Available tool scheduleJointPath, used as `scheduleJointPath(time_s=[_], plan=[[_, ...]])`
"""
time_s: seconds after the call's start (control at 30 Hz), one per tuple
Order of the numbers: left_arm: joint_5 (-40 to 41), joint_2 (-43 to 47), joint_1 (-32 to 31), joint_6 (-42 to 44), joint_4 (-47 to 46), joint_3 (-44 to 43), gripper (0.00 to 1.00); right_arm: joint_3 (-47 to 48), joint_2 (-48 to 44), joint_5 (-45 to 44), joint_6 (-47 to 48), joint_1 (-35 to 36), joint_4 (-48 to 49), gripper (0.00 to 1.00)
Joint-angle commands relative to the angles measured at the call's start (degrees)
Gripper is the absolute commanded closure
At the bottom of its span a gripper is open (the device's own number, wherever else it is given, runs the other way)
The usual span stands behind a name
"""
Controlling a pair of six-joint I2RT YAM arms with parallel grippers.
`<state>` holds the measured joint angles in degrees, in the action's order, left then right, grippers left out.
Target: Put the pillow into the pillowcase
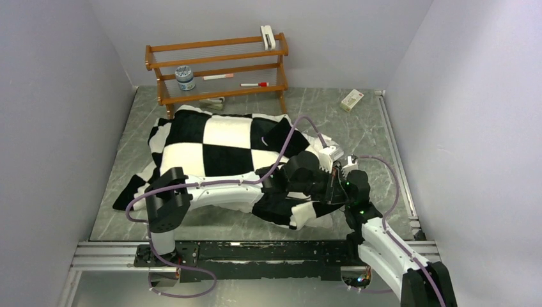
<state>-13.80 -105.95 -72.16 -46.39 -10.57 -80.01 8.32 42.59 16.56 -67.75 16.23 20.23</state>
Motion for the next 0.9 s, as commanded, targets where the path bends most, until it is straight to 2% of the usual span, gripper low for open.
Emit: scheduleJointPath(time_s=[0.0, 0.13, 0.2, 0.3, 0.37, 0.5, 0.63, 0.73, 0.87], plan=[[-0.88, 1.78, -2.86, -1.33, -10.77, -2.43, 0.95, -0.45, 1.53, 3.02, -4.28, 6.25, 6.00, 0.61], [3.27, 5.97, -0.15, 1.01, -2.21, 0.28, 0.93, 1.43, 0.88, 0.94, 0.31, 5.92, 0.32, 0.60], [3.64, 8.96, 2.79, 0.58, 2.13, 1.44, 0.79, 4.45, -0.29, -0.61, 5.56, 4.21, -7.05, 0.54], [9.77, 14.73, 5.07, 5.60, 12.65, -0.72, 0.49, 9.36, -0.56, -1.78, 12.64, -0.40, -14.23, 0.35], [15.45, 16.99, 5.96, 8.82, 20.72, -3.98, 0.39, 11.68, 0.63, -1.70, 15.75, -4.10, -16.94, 0.28], [23.38, 19.13, 12.32, 9.59, 32.08, -6.59, 0.29, 15.59, 4.16, -2.72, 19.17, -10.16, -18.32, 0.23], [35.08, 18.22, 16.07, 14.16, 39.35, -10.26, 0.19, 19.58, 9.53, -0.23, 17.91, -13.36, -13.98, 0.22], [36.62, 16.04, 21.13, 15.42, 40.46, -10.65, 0.18, 21.83, 13.96, 1.36, 17.09, -15.77, -11.22, 0.21], [33.22, 11.99, 25.24, 16.17, 38.78, -11.07, 0.17, 24.56, 19.21, 4.38, 19.47, -20.66, -10.69, 0.17]])
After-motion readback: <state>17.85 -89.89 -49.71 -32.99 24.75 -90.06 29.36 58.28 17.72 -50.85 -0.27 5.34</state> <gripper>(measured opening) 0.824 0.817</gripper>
